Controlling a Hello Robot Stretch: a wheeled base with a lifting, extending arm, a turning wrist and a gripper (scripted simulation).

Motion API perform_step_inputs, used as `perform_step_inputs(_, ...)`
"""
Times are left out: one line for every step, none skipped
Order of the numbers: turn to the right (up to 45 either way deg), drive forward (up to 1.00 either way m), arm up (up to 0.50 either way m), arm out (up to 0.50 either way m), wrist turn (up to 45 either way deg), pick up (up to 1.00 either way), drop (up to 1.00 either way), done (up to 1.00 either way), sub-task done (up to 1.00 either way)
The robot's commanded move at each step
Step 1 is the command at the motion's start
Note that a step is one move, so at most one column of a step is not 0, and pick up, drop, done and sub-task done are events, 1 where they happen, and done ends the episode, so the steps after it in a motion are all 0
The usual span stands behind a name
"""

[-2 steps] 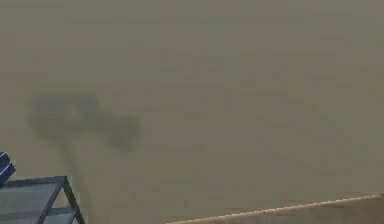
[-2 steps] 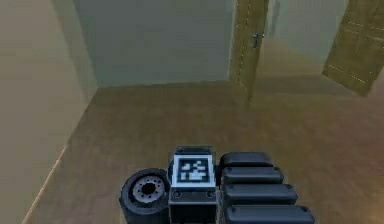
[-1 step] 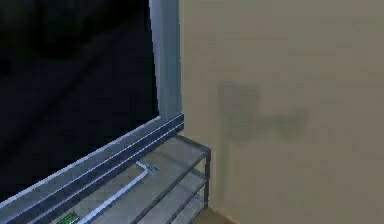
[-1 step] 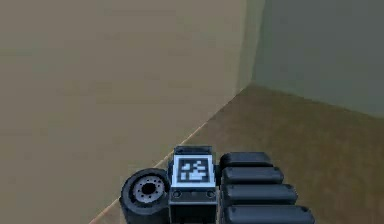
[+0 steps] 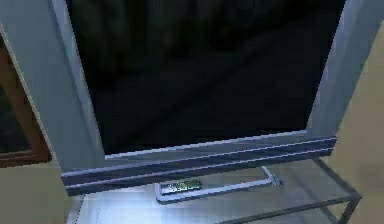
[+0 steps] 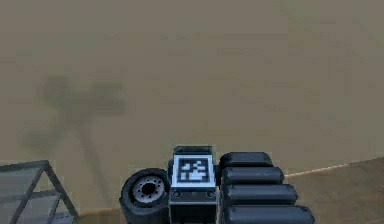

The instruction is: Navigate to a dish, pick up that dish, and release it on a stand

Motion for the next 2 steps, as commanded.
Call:
perform_step_inputs(-45.0, 0.0, 0.0, 0.0, 0.0, 0.0, 0.0, 0.0, 0.0)
perform_step_inputs(-45.0, 0.0, 0.0, 0.0, 0.0, 0.0, 0.0, 0.0, 0.0)
